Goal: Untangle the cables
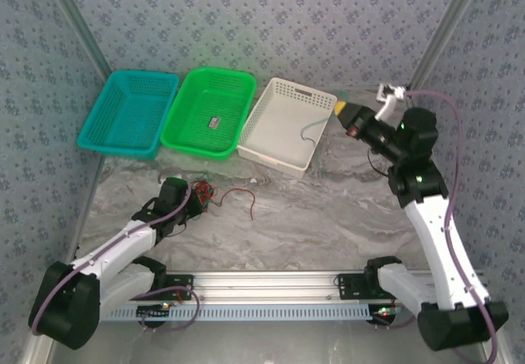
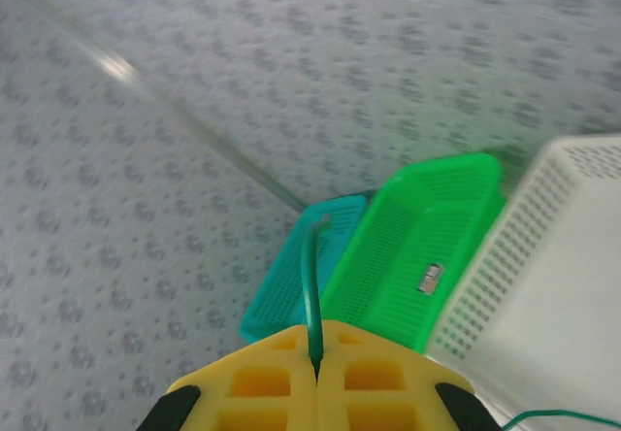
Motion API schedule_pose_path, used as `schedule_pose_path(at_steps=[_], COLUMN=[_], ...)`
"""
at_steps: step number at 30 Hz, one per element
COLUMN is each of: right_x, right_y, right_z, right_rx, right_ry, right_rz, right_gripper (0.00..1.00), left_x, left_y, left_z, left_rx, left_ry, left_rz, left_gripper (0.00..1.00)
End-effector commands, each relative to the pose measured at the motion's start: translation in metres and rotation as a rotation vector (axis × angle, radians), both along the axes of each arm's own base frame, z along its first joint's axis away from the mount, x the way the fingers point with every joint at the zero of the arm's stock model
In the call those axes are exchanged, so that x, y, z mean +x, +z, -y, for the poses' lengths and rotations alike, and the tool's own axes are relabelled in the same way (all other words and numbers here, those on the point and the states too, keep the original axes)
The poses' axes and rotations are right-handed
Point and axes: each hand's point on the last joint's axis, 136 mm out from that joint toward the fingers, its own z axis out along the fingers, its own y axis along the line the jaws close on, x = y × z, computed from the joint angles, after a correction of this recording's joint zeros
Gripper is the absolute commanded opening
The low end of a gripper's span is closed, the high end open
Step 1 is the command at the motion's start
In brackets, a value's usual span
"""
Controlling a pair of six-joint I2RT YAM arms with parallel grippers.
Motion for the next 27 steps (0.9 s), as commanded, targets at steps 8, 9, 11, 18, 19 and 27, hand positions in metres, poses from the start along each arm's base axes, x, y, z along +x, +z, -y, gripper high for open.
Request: schedule_pose_path(at_steps=[8,9,11,18,19,27], right_x=[0.065,0.077,0.097,0.17,0.178,0.229], right_y=[0.058,0.051,0.042,-0.017,-0.024,-0.153], right_z=[-0.061,-0.065,-0.071,-0.091,-0.093,-0.071], right_rx=[-0.174,-0.194,-0.232,-0.277,-0.263,-0.325], right_ry=[0.061,0.053,0.036,0.015,0.01,-0.237], right_rz=[0.24,0.234,0.235,0.099,0.07,-0.292], right_gripper=[0.0,0.0,0.0,0.0,0.0,0.0], left_x=[0.012,0.012,0.013,0.018,0.019,0.023], left_y=[0.01,0.011,0.014,0.018,0.018,0.015], left_z=[0.009,0.01,0.013,0.022,0.024,0.035], left_rx=[-0.008,-0.011,-0.02,-0.022,-0.022,-0.032], left_ry=[-0.026,-0.032,-0.047,-0.081,-0.085,-0.11], left_rz=[0.036,0.039,0.044,0.043,0.04,0.031], left_gripper=[0.0,0.0,0.0,0.0,0.0,0.0])
